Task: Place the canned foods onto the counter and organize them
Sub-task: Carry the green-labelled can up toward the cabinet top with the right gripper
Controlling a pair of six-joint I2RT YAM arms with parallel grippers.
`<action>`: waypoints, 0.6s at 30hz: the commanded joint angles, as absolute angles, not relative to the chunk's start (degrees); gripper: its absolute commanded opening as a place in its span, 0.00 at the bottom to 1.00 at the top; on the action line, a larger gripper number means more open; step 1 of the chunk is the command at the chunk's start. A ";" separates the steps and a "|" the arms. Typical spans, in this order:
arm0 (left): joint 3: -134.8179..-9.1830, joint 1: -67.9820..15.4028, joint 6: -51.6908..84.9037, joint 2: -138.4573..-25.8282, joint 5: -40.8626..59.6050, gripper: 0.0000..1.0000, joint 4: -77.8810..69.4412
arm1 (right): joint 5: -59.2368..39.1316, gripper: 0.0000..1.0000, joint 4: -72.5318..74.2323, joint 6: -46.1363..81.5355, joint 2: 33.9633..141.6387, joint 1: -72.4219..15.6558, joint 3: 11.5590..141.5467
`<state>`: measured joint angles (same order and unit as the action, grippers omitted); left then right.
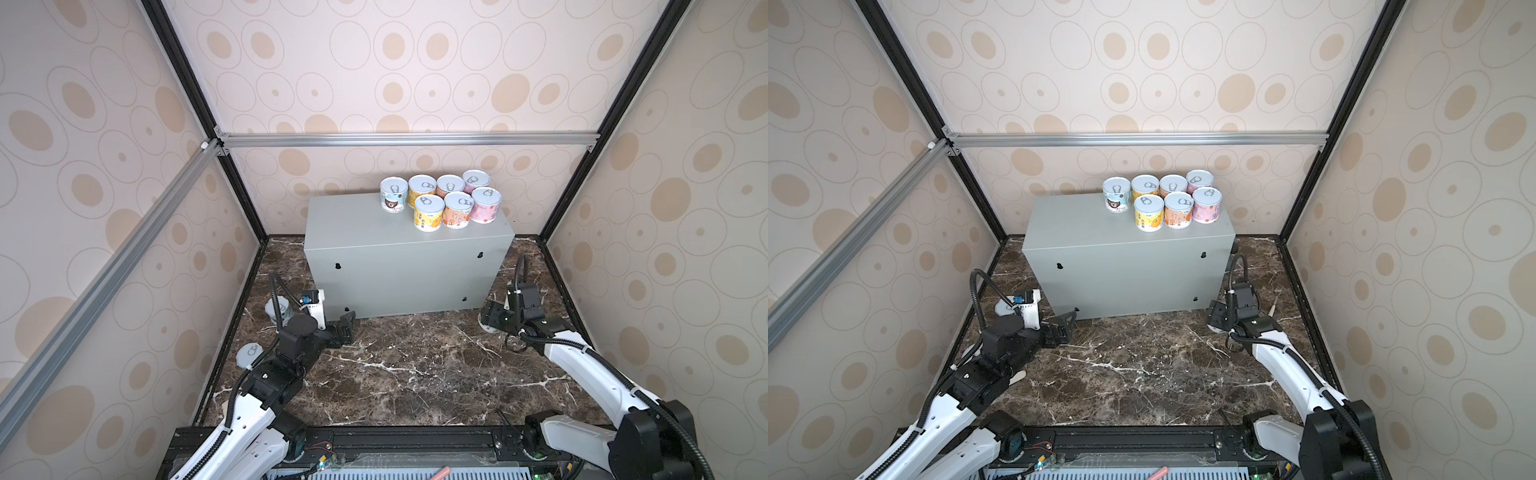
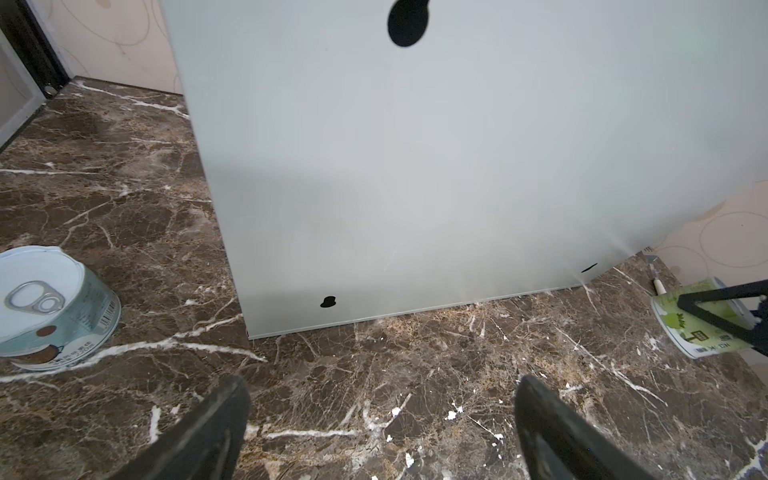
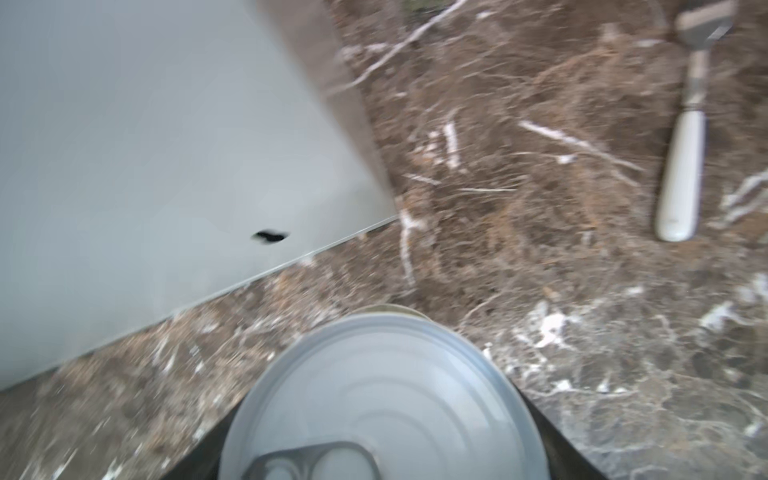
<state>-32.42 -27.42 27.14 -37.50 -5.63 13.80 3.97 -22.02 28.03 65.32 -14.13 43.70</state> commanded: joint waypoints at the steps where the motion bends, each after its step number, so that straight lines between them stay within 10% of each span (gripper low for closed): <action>1: -32.58 -27.15 27.86 -36.85 -5.80 0.99 13.28 | 1.85 0.64 -24.85 24.98 61.84 -17.80 48.67; 18: -32.56 -27.12 27.86 -35.55 -6.28 0.99 13.62 | 7.29 0.64 -40.53 20.68 61.40 -34.72 66.01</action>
<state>-32.38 -27.42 27.24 -36.36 -5.67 13.82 5.28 -38.76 22.13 61.19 -32.95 61.84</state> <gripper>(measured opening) 0.990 0.772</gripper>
